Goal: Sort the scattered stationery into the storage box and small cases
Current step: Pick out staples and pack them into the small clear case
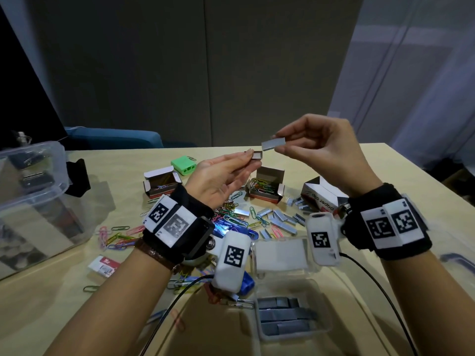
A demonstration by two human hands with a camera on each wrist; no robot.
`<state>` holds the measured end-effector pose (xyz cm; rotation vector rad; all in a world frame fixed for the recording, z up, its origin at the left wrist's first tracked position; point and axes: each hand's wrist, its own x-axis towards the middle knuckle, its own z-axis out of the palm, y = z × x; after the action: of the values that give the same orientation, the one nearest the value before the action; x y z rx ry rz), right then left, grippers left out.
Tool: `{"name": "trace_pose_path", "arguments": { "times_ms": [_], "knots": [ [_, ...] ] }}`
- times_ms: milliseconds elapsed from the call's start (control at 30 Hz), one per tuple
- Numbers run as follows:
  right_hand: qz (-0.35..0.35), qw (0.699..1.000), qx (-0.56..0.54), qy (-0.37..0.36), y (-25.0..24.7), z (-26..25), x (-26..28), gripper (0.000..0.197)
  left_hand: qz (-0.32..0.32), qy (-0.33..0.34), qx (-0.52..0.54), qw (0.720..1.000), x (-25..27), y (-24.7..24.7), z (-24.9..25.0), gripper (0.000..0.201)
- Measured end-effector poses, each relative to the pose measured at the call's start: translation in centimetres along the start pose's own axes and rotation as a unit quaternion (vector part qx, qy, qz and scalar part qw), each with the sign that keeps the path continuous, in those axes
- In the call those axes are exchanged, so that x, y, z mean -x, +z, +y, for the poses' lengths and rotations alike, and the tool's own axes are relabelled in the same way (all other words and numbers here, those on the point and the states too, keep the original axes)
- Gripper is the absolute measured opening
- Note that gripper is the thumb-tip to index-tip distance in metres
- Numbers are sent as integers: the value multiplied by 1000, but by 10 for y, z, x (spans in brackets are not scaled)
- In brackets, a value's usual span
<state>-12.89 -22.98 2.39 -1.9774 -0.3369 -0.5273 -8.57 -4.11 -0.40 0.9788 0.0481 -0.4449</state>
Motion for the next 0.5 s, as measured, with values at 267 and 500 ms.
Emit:
{"name": "trace_pose_path", "arguments": {
  "times_ms": [267, 500],
  "knots": [
    [-5, 999, -34, 17, 2, 11, -1, 24, -4, -13, -79, 997, 4, 3, 1, 26],
    [-20, 1000, 14, 15, 3, 12, 1, 21, 8, -5, -150, 989, 4, 4, 2, 36]
  ]
}}
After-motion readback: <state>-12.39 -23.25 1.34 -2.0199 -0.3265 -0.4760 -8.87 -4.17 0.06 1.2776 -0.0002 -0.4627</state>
